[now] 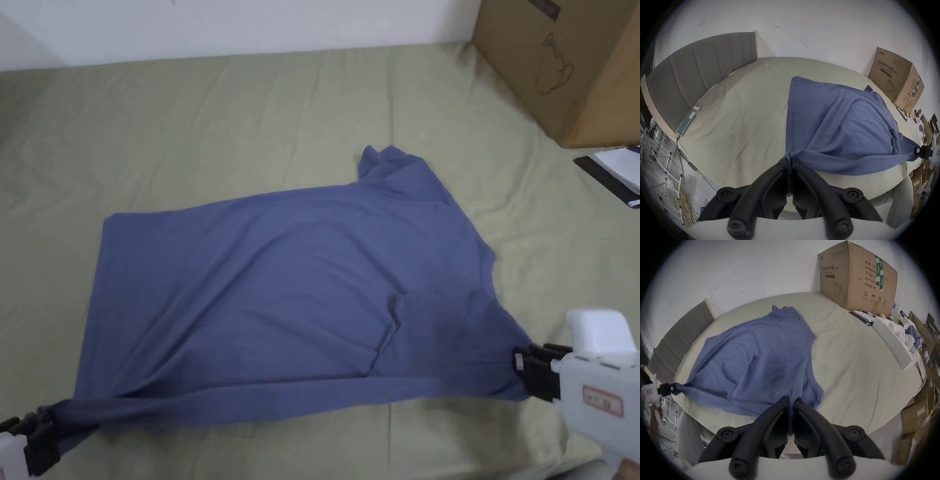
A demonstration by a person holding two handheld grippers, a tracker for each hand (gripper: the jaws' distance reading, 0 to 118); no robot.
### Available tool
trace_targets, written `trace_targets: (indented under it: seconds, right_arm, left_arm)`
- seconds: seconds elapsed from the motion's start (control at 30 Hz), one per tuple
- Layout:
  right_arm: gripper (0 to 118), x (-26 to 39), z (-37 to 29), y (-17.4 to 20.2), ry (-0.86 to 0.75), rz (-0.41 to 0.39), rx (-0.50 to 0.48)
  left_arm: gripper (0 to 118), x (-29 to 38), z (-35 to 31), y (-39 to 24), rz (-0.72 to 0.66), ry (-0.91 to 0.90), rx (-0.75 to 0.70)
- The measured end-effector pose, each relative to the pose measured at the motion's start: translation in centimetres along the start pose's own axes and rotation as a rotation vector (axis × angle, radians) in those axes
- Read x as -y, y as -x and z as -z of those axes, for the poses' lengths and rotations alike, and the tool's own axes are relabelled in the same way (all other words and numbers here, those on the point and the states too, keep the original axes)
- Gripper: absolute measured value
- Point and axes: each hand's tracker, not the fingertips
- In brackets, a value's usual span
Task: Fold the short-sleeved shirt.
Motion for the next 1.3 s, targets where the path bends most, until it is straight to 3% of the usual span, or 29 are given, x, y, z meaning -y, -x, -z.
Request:
trace_targets:
  seconds: [0.27,0.43,0.53,0.57,0.6,0.63,0.67,0.7,0.73,0.77,0.87,0.93,0.97,1.0,1.03,1.1,1.2,1.3]
  right_arm:
    - [5,-8.9,4.7,-0.8,-0.039,0.027,0.001]
    - [5,-12.0,11.8,-0.7,0.076,0.014,0.071]
    - [5,-12.0,14.3,-0.2,0.119,0.018,0.060]
    - [5,-11.7,14.6,-0.1,0.114,0.006,0.065]
    - [7,-11.5,14.8,0.0,0.106,-0.020,0.069]
    - [18,-11.5,14.8,0.1,0.109,-0.024,0.073]
    - [40,-11.5,14.5,0.0,0.111,-0.023,0.071]
    - [83,-11.4,14.0,-0.2,0.109,-0.022,0.068]
    - [101,-11.3,13.5,-0.4,0.105,-0.017,0.061]
    - [105,-11.1,12.7,-0.7,0.092,-0.011,0.041]
    - [99,-10.6,9.5,-0.9,0.027,-0.001,0.016]
    - [79,-9.8,7.4,-0.8,0.000,0.002,0.005]
    - [60,-9.3,6.3,-0.7,-0.036,0.000,-0.035]
    - [39,-8.6,5.3,-0.5,-0.046,-0.001,-0.060]
    - [25,-8.0,4.6,-0.3,-0.048,-0.004,-0.079]
    - [21,-6.1,3.7,0.3,-0.027,0.009,-0.102]
    - [3,-3.4,3.1,1.2,0.004,0.028,-0.127]
    - [0,-1.2,2.9,1.9,0.027,0.030,-0.128]
  left_arm:
    - [3,-7.7,3.9,-1.3,0.076,-0.011,0.003]
    - [3,-10.6,10.0,-3.2,0.120,0.066,-0.009]
    - [3,-11.0,12.9,-3.7,0.126,0.119,-0.063]
    - [4,-10.9,13.5,-3.6,0.121,0.124,-0.056]
    - [15,-10.7,13.6,-3.5,0.109,0.128,-0.062]
    - [36,-10.7,13.6,-3.5,0.105,0.132,-0.062]
    - [62,-10.6,13.3,-3.4,0.100,0.139,-0.065]
    - [91,-10.4,12.5,-3.1,0.092,0.133,-0.063]
    - [102,-10.3,11.7,-2.8,0.065,0.097,-0.038]
    - [102,-10.1,10.4,-2.5,0.043,0.070,-0.023]
    - [102,-9.4,7.2,-1.4,0.013,0.038,-0.030]
    - [96,-8.2,4.9,-0.8,-0.009,0.021,0.007]
    - [86,-7.2,3.6,-0.8,-0.027,0.011,0.026]
    - [55,-6.3,2.9,-0.2,-0.037,0.008,0.044]
    - [24,-5.5,2.3,-0.2,-0.035,0.014,0.054]
    - [6,-3.5,1.7,-0.6,-0.029,0.035,0.031]
    - [0,-1.4,1.8,-0.2,-0.023,0.050,0.001]
    - [0,-0.8,2.9,0.7,-0.088,0.067,0.045]
